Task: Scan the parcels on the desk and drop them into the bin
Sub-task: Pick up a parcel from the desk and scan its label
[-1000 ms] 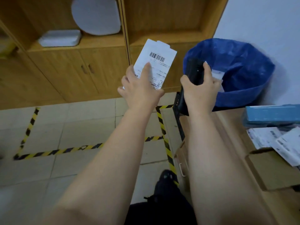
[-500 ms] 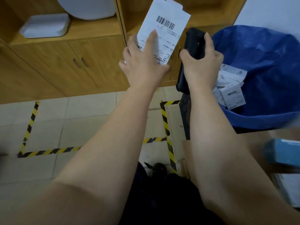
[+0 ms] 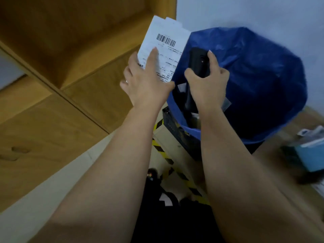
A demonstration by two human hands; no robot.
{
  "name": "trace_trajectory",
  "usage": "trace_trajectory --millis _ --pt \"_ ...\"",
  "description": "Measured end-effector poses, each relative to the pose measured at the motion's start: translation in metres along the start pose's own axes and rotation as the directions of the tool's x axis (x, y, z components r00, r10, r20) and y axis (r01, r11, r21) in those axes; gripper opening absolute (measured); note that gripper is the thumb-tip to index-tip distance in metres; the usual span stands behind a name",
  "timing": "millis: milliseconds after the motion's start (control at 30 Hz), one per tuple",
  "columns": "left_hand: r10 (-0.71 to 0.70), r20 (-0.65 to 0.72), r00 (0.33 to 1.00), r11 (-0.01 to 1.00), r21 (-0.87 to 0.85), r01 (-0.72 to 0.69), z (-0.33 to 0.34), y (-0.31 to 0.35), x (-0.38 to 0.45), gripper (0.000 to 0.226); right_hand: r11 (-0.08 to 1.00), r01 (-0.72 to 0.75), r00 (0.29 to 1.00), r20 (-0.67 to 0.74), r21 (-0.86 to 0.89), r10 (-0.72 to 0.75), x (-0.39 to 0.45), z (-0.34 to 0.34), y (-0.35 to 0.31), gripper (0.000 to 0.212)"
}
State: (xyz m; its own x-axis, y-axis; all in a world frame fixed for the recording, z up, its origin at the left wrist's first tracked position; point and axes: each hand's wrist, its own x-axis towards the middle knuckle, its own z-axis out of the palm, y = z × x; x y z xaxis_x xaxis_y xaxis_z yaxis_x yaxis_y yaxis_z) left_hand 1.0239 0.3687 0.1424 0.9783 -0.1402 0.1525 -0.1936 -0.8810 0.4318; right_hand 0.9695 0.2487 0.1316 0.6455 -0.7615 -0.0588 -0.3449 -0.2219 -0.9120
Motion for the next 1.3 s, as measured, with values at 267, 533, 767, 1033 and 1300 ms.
trace_trajectory --millis 267,533,767,1033,1300 --pt "0.293 0.196 0.936 0.956 -0.049 -0.289 0.044 0.034 0.073 0.096 0.98 -0.197 0.932 -0.309 0.011 0.191 0.041 -0.005 0.012 0.072" --pt "0.403 0.397 0.825 0.913 -0.109 -0.393 0.129 0.082 0.089 0.096 0.932 -0.36 0.815 -0.475 0.035 0.332 0.089 -0.039 0.064 0.073" --pt "0.336 0.544 0.769 0.923 -0.028 -0.383 0.215 0.102 0.111 0.095 0.869 -0.488 0.741 -0.486 0.084 0.464 0.139 -0.045 0.124 0.073" --pt "0.286 0.678 0.677 0.903 0.045 -0.427 0.279 0.1 0.129 0.095 0.762 -0.633 0.663 -0.412 0.137 0.625 0.167 -0.002 0.176 0.074" --pt "0.298 0.728 0.617 0.879 0.042 -0.475 0.318 0.09 0.144 0.097 0.71 -0.69 0.619 -0.39 0.145 0.681 0.189 0.039 0.195 0.075"
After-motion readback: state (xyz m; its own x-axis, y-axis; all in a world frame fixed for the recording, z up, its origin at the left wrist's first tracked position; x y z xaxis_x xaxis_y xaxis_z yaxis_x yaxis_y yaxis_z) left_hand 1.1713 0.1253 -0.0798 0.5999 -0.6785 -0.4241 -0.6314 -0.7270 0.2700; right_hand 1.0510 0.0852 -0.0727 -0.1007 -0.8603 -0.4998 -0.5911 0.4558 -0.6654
